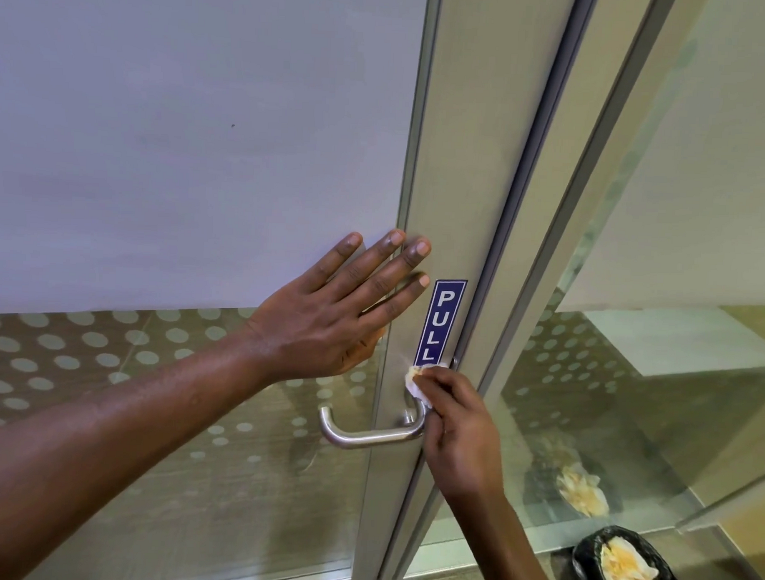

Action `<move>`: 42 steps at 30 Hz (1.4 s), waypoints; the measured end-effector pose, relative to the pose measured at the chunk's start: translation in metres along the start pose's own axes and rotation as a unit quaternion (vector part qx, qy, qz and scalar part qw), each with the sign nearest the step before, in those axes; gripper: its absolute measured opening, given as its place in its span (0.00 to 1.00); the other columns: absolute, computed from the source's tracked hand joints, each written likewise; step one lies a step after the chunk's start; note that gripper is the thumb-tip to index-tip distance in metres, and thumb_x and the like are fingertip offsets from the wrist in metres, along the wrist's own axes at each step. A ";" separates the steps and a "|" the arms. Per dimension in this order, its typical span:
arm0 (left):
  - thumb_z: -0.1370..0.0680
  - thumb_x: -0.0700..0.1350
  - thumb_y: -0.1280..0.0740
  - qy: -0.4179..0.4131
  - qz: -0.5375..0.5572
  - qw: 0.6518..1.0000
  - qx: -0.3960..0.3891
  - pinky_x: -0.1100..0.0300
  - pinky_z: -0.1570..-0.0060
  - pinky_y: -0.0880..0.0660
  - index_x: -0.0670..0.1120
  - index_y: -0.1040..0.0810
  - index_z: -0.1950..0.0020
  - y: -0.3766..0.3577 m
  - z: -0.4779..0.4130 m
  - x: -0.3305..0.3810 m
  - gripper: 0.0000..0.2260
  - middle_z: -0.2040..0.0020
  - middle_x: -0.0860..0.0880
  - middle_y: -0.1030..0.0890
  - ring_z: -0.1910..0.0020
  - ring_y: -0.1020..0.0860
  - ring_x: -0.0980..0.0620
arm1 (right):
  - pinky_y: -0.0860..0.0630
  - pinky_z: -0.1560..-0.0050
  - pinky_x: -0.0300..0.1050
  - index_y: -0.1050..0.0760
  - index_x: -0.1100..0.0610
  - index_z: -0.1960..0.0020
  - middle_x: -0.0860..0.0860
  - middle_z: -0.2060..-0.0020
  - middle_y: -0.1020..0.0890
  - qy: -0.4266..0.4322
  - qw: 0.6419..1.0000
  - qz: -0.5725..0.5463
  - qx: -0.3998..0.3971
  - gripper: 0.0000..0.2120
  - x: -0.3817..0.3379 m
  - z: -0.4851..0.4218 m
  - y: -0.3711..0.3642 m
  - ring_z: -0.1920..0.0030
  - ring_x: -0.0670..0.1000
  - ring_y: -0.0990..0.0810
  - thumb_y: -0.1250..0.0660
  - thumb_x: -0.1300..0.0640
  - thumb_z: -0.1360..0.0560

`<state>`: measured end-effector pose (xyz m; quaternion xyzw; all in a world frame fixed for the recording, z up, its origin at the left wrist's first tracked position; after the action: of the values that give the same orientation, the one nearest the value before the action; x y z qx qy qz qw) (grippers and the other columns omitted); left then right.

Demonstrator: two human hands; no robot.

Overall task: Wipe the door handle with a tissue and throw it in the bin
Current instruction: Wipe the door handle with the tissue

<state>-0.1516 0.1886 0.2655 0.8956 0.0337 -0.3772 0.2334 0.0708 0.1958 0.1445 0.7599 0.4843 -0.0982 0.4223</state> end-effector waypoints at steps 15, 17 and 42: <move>0.16 0.50 0.38 0.006 0.028 1.000 0.000 0.41 0.18 0.51 0.42 0.42 0.15 0.002 -0.002 -0.001 0.31 0.16 0.39 0.44 0.16 0.45 0.38 | 0.27 0.34 0.40 0.22 0.53 0.33 0.46 0.33 0.25 0.008 1.000 0.020 -0.021 0.25 -0.006 0.016 -0.012 0.30 0.47 0.28 0.48 0.64 0.23; 0.17 0.50 0.38 0.005 0.033 0.999 -0.004 0.41 0.18 0.50 0.42 0.42 0.15 0.003 -0.002 0.000 0.31 0.16 0.39 0.44 0.16 0.45 0.38 | 0.29 0.34 0.38 0.22 0.53 0.34 0.45 0.33 0.25 -0.037 0.999 -0.024 0.019 0.26 -0.008 0.018 -0.017 0.29 0.46 0.28 0.46 0.68 0.25; 0.18 0.50 0.36 0.003 0.023 1.000 -0.010 0.41 0.18 0.51 0.42 0.42 0.15 0.002 0.000 0.000 0.33 0.16 0.38 0.44 0.16 0.45 0.38 | 0.15 0.56 0.49 0.23 0.70 0.39 0.65 0.44 0.17 -0.477 0.414 -0.742 0.226 0.21 -0.033 0.036 -0.064 0.54 0.58 0.13 0.31 0.70 0.32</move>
<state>-0.1512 0.1870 0.2667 0.8952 0.0171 -0.3682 0.2507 0.0113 0.1589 0.1051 0.0041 0.5407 -0.8257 0.1611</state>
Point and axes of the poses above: each hand's wrist, its own z-axis away from the middle knuckle, its own y-axis out of the back of the hand, x = y × z, the point moved 1 cm from there along -z, towards the middle knuckle
